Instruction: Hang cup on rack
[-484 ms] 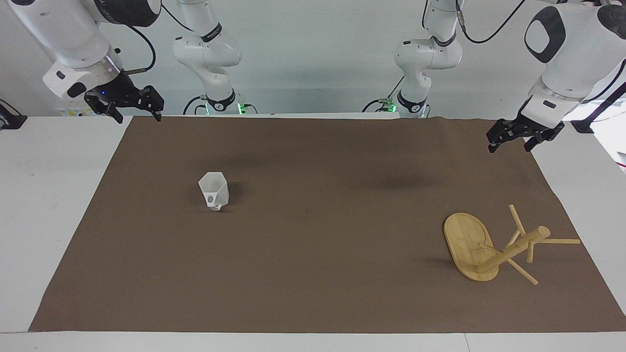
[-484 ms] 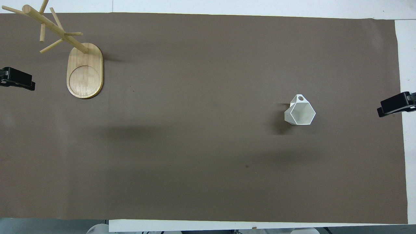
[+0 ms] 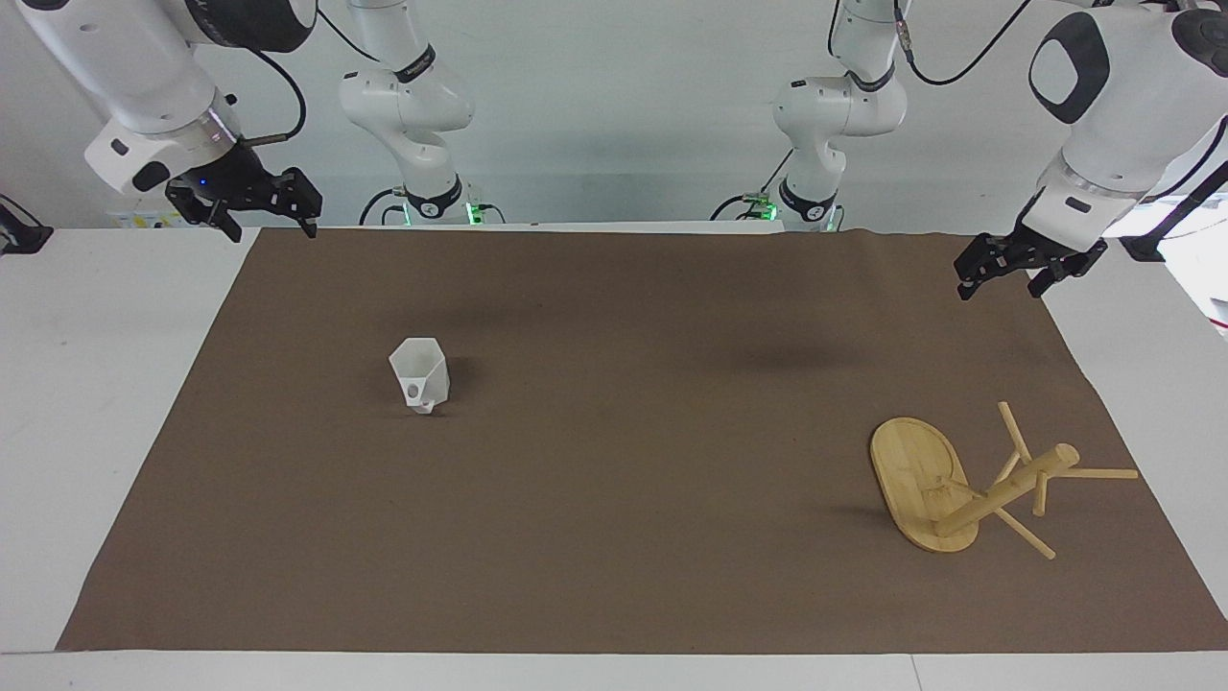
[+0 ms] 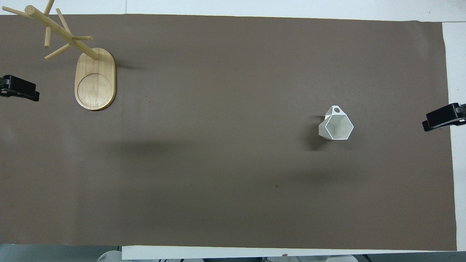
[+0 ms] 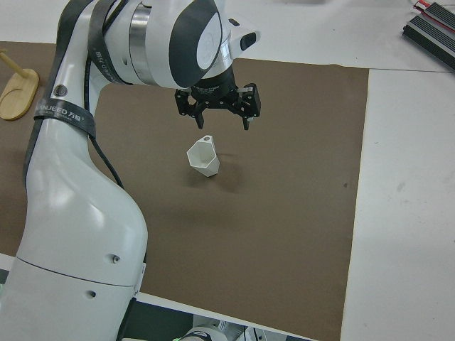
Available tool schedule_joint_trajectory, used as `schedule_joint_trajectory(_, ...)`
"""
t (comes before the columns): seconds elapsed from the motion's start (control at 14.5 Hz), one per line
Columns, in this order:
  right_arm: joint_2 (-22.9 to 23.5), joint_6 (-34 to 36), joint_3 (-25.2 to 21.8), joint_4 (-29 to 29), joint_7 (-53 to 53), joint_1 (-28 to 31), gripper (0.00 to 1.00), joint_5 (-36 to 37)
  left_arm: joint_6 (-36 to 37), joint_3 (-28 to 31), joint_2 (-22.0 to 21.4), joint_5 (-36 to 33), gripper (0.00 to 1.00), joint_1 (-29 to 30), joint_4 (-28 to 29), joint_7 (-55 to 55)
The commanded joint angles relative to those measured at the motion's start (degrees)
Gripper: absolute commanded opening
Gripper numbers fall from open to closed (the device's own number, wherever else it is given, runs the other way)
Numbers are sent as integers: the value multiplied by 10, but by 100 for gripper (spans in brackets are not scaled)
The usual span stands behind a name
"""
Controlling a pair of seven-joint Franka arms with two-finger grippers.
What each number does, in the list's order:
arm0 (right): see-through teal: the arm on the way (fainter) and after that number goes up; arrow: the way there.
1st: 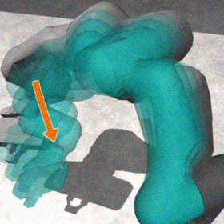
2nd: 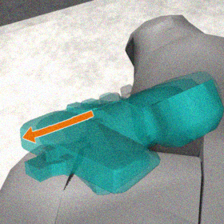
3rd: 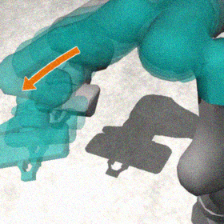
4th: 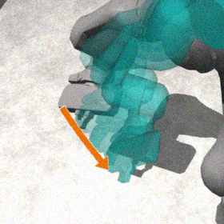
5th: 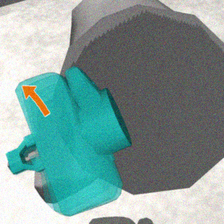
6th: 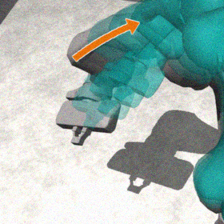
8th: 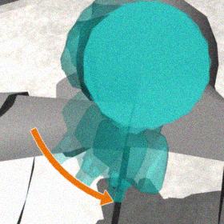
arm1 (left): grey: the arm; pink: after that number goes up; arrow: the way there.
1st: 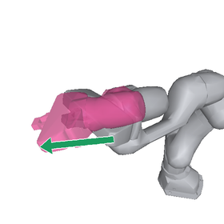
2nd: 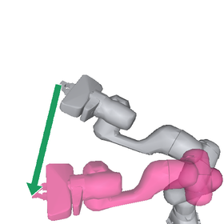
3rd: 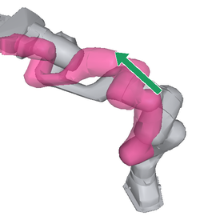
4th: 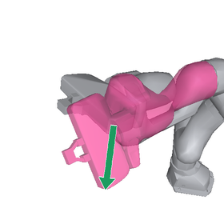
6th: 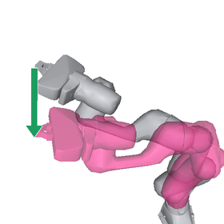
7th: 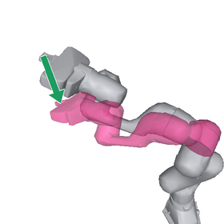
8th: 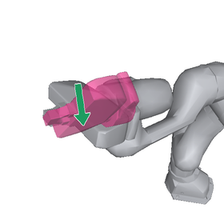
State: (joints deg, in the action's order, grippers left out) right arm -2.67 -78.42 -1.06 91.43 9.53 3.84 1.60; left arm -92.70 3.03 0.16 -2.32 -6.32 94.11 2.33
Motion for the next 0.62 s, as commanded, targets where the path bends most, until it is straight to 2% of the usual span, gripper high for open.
schedule_joint_trajectory(0.0,-19,10,4,23,69,0,99,2,0,0,-9,-11,100,1,6,4)
schedule_joint_trajectory(0.21,-18,-15,4,27,218,3,99,3,0,0,-9,-11,100,1,6,4)
schedule_joint_trajectory(0.35,-11,-38,4,33,358,9,99,3,0,0,-9,-11,100,1,6,4)
schedule_joint_trajectory(0.55,32,-89,3,28,610,69,99,-56,0,0,-9,-11,100,1,6,4)
